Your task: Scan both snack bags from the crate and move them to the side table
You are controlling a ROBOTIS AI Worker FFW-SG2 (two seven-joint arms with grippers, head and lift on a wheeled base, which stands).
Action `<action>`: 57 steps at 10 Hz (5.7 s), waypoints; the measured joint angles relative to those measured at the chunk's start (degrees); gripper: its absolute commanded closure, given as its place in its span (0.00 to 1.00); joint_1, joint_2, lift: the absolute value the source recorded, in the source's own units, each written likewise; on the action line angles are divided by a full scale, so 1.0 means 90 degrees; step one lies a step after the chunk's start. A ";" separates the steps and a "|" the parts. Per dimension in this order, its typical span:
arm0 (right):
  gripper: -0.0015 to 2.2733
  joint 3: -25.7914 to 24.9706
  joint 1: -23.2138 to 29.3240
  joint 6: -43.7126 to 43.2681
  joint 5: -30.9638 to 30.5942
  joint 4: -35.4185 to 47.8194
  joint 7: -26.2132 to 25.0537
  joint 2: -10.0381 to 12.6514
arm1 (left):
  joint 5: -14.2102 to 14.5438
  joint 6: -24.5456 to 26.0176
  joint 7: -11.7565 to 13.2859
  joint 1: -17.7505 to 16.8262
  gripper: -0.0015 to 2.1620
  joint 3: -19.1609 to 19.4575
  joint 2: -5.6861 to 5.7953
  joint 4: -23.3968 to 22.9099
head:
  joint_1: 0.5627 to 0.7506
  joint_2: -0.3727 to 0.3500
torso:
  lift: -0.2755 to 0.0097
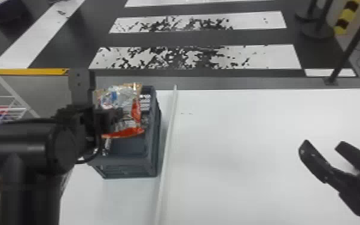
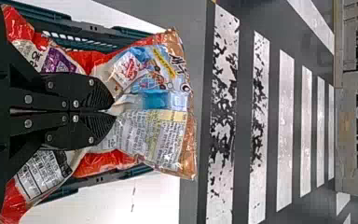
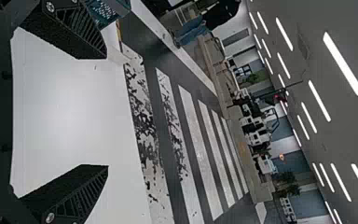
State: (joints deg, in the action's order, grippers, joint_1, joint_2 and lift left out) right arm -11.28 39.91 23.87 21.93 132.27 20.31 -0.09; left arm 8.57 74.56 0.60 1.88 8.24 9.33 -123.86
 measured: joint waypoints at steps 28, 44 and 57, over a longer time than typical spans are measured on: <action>0.04 -0.0301 0.0145 -0.1138 0.0519 0.0162 -0.0054 0.0000 | -0.1304 -0.3362 0.1925 0.0132 0.95 -0.5437 -0.0635 0.3198 | 0.70 0.03 | 0.86; 0.04 -0.0285 -0.0008 -0.1211 0.0527 0.0013 -0.0040 0.0000 | -0.0386 -0.4053 0.0973 0.2252 0.03 -0.1962 0.0096 -0.0478 | 0.70 0.25 | 0.86; 0.99 0.0901 -0.0030 -0.0733 -0.1007 -0.0947 -0.0513 0.0000 | 0.1597 -0.8298 0.1619 0.4473 0.03 0.1165 0.0520 -0.0809 | 0.70 0.78 | 0.86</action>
State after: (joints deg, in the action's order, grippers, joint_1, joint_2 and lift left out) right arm -3.17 39.64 17.27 12.87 123.75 15.69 -0.09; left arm 22.95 -0.12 15.17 42.13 18.72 14.00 -131.14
